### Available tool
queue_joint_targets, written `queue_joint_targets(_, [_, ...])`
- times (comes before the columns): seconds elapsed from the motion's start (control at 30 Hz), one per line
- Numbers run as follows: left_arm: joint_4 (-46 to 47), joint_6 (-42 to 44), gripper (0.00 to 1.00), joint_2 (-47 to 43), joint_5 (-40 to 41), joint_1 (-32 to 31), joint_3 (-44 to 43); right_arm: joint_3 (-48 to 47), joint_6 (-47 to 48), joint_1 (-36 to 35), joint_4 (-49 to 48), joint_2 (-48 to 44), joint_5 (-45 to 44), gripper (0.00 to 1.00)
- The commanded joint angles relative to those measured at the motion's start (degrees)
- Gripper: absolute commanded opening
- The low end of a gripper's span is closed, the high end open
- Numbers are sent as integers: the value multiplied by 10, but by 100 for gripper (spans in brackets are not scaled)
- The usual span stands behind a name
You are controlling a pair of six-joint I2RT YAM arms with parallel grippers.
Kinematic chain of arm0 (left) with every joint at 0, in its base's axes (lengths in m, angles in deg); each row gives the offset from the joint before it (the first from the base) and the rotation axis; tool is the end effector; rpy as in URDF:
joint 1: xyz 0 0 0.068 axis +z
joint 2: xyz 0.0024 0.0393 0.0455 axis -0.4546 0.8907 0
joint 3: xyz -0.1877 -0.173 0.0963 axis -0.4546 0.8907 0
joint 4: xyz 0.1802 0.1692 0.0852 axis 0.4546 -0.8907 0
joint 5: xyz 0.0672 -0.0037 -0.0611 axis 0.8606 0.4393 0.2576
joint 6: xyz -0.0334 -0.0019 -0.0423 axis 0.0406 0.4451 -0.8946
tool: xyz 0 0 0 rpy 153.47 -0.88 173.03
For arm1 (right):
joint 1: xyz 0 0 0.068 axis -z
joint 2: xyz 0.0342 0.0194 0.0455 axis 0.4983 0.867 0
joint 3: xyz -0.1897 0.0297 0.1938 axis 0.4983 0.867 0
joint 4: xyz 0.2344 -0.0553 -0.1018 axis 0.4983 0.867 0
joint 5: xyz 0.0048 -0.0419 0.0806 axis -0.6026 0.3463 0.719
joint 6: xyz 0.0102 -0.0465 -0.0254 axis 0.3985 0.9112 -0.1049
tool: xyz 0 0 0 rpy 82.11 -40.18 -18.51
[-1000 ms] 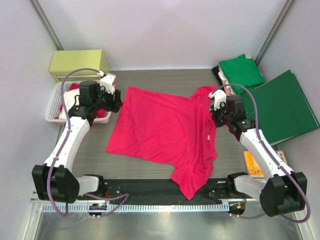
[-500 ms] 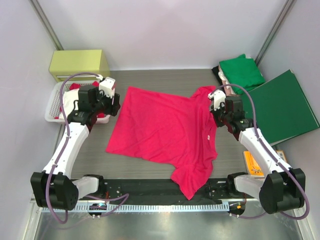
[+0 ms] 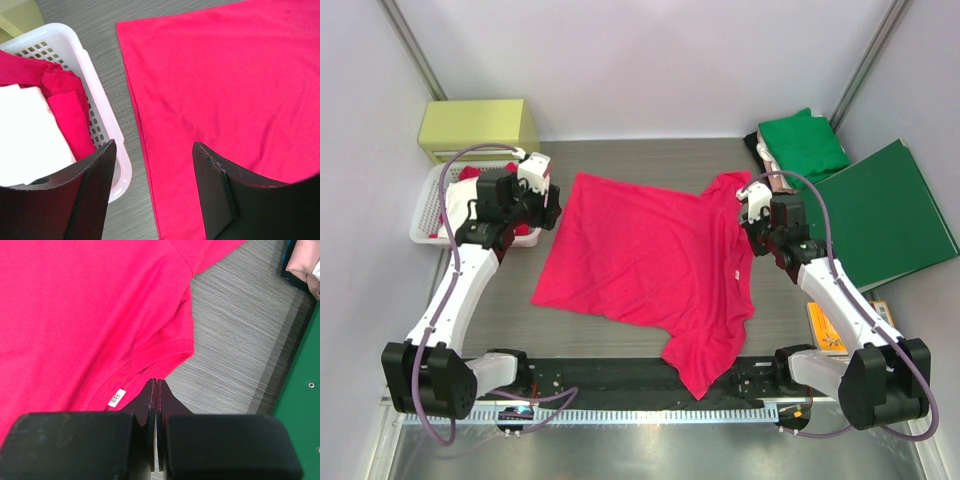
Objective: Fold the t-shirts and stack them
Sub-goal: Flatten out the tshirt
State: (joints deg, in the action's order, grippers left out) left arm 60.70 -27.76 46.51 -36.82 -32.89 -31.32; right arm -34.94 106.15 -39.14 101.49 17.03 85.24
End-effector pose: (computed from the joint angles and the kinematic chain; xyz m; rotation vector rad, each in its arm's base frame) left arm 0.2642 -0.0360 0.3246 0.4281 2.0318 -0.2280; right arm 0.2372 0.0411 0.2557 -0.5942 2.1797 -0.0171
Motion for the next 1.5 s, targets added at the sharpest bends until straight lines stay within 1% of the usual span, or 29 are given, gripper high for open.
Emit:
queue_joint_targets(0.0, [27,-3,64,2,-6,3,-2,0,6,2,-23,-17,-4,1])
queue_joint_targets(0.4, [36,-1,64,-1,4,4,12,0,10,2,-24,-8,-14,1])
queue_joint_targets(0.63, [30,-11,64,14,-4,4,1,15,10,3,-28,-41,-9,1])
queue_joint_targets(0.77, [27,-4,64,12,11,4,0,11,13,4,-30,-38,-10,1])
queue_joint_targets(0.87, [42,-3,64,5,39,4,8,13,15,3,-29,-45,-8,1])
queue_joint_targets(0.97, [46,-6,66,-2,77,4,10,14,13,4,-30,-53,-11,1])
queue_joint_targets(1.03, [59,-18,72,-17,95,6,22,17,8,4,-30,-59,-9,1])
queue_joint_targets(1.07, [69,-21,78,-23,95,7,29,18,9,3,-30,-61,-8,1])
queue_joint_targets(1.1, [84,-28,82,-33,96,7,39,19,10,4,-29,-62,-8,1])
queue_joint_targets(1.13, [87,-29,83,-35,88,7,42,21,10,3,-30,-62,-8,1])
queue_joint_targets(1.3, [70,-28,84,-36,65,7,36,22,12,4,-32,-54,-8,1])
queue_joint_targets(1.47, [86,-31,87,-54,68,7,51,24,15,4,-31,-55,-7,1])
